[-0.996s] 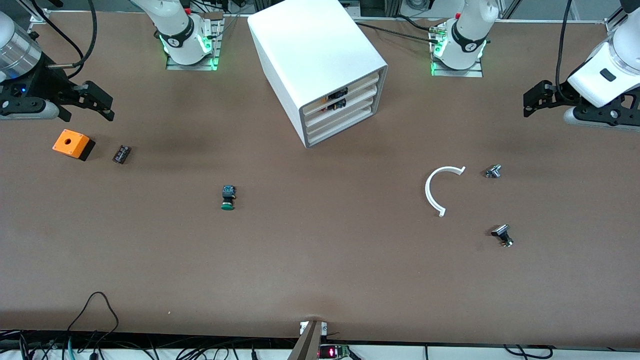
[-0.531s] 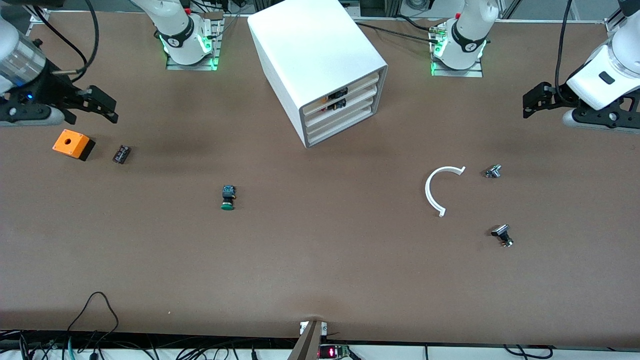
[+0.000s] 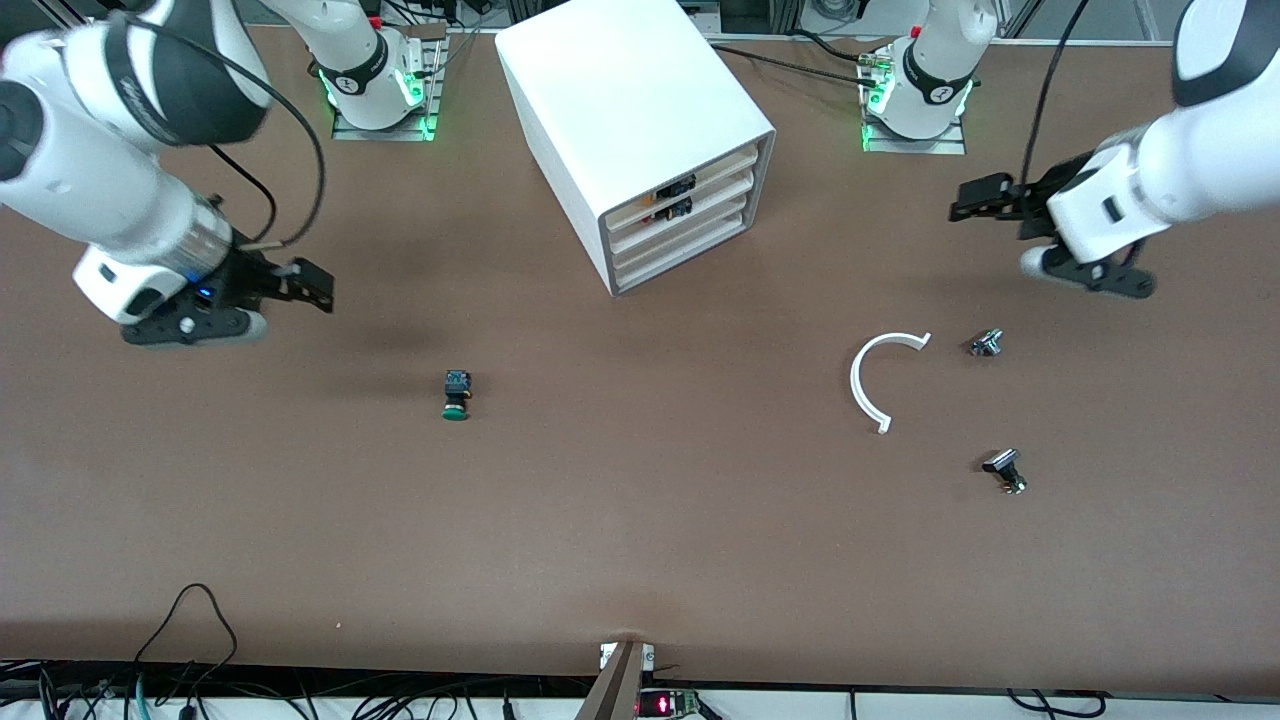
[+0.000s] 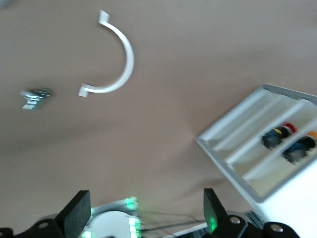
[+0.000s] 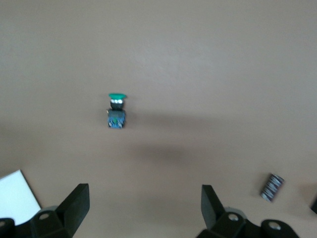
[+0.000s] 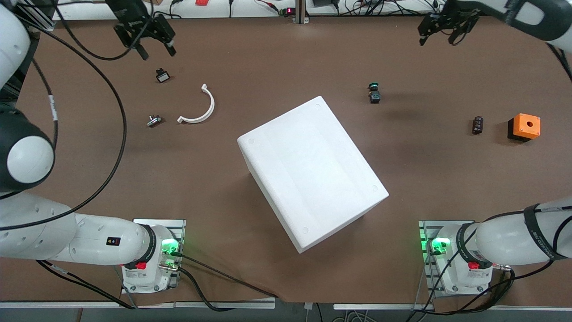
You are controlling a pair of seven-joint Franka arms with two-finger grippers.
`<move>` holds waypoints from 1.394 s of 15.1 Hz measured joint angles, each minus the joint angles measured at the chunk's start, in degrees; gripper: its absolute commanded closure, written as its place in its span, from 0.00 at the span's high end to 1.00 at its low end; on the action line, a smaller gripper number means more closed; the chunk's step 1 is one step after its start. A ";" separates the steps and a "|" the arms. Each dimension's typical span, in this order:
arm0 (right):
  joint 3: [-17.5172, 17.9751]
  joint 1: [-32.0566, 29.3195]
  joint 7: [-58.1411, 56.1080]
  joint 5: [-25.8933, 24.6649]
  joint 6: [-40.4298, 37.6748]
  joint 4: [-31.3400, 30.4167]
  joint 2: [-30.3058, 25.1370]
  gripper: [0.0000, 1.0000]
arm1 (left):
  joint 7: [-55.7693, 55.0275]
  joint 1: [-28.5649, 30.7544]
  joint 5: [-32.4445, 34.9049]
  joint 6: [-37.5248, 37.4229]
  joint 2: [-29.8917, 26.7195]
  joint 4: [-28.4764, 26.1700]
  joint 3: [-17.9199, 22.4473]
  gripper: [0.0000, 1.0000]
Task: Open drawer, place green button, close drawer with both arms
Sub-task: 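Grasp the green button with the right gripper while the left gripper approaches, then grip the handle with the left gripper while the right gripper lifts the button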
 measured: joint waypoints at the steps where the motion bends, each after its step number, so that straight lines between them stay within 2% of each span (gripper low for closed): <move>1: 0.03 0.86 1.06 0.01 2.11 -0.02 1.71 1.00 | 0.73 -0.03 -3.38 -0.13 2.05 -0.02 -0.02 1.00; 4: 0.06 3.21 2.80 0.01 8.96 -0.24 7.01 1.00 | 5.70 0.12 -14.62 1.82 9.67 -0.01 0.01 1.00; 8: 0.16 5.20 2.81 0.01 19.46 -3.11 12.64 1.00 | 20.11 0.16 -28.71 7.90 19.51 -0.84 0.04 0.98; 11: 1.24 5.59 2.24 0.01 29.27 -7.43 16.01 1.00 | 29.78 -0.55 -38.57 13.08 21.65 -5.08 -1.19 0.95; 13: 2.00 5.66 1.74 0.01 34.45 -9.53 18.43 1.00 | 36.34 -1.42 -44.88 15.74 21.82 -9.68 -3.25 0.87; 16: 2.25 5.76 1.48 0.00 38.47 -10.44 21.75 1.00 | 43.62 -2.31 -48.75 17.10 22.89 -15.16 -7.07 0.82; 19: 2.29 5.78 1.44 0.00 39.15 -10.56 23.49 0.99 | 52.02 -2.40 -50.12 17.46 26.07 -18.35 -8.65 0.80; 21: 2.55 5.83 1.44 0.01 39.26 -10.75 24.15 0.90 | 57.27 -2.38 -51.51 17.47 28.96 -18.93 -8.72 0.65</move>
